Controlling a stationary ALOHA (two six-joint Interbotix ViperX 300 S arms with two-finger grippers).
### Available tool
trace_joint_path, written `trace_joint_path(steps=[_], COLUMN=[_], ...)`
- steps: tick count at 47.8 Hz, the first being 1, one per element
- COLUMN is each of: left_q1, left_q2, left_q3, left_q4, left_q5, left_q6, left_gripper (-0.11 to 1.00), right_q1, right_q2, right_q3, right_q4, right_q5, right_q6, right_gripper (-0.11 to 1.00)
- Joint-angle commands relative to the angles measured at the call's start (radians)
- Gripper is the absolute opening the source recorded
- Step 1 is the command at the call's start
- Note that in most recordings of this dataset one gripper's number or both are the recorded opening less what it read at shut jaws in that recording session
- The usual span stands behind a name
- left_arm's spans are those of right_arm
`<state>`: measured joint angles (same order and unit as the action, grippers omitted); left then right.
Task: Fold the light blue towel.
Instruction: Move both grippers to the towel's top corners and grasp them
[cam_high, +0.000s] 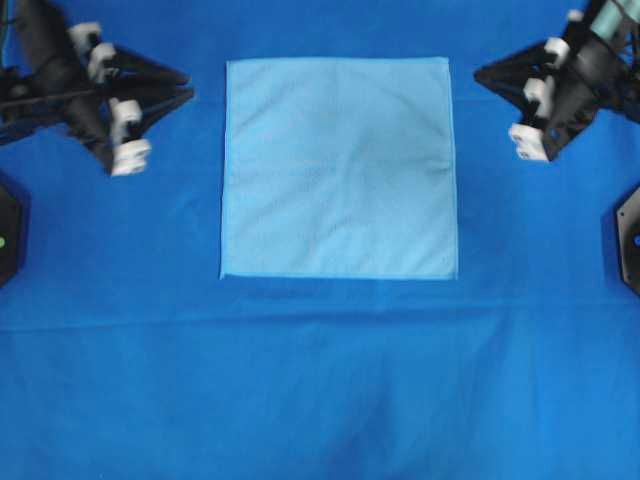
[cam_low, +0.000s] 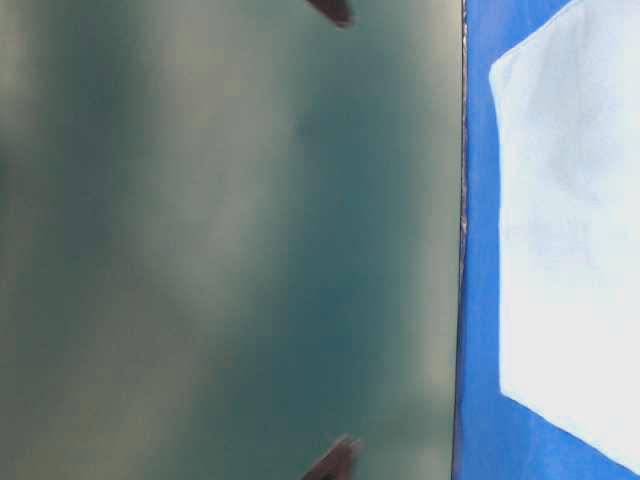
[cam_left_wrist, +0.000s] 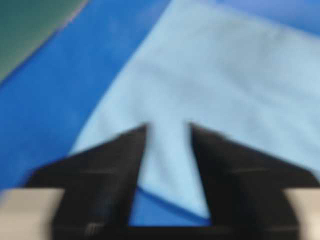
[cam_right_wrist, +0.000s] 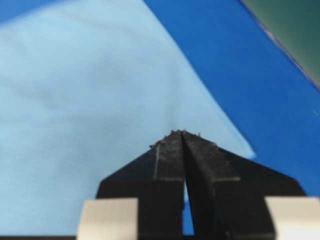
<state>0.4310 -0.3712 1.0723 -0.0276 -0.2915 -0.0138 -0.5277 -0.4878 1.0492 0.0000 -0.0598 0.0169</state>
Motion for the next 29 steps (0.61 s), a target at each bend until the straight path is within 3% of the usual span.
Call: trace_joint_path(steps=[1, 6, 10, 19, 29], left_q1=[0.040, 0.083, 0.107, 0.153, 0.201], left_q2=[0.091, 0.195, 0.276, 0.433, 0.574], left_q3=[-0.057, -0.098, -0.126, -0.176, -0.222], left_q4=[-0.002, -0.002, 0.000, 0.000, 0.000], left_q5=[-0.012, -0.032, -0.058, -0.123, -0.166], left_q6=[0.002, 0.002, 0.020, 0.025, 0.025], left_gripper=[0.41, 0.72, 0.89, 0.89, 0.89], right_q1=[-0.041, -0.074, -0.091, -0.123, -0.153], right_q2=[0.086, 0.189, 0.270, 0.440, 0.537], right_q3=[-0.048, -0.078, -0.107, -0.181, -0.224], right_q4=[-0.017, -0.034, -0.052, -0.087, -0.104], right_q5=[-0.003, -0.012, -0.023, -0.046, -0.080], right_q6=[-0.002, -0.002, -0.002, -0.002, -0.002], right_gripper=[0.08, 0.39, 0.60, 0.57, 0.57])
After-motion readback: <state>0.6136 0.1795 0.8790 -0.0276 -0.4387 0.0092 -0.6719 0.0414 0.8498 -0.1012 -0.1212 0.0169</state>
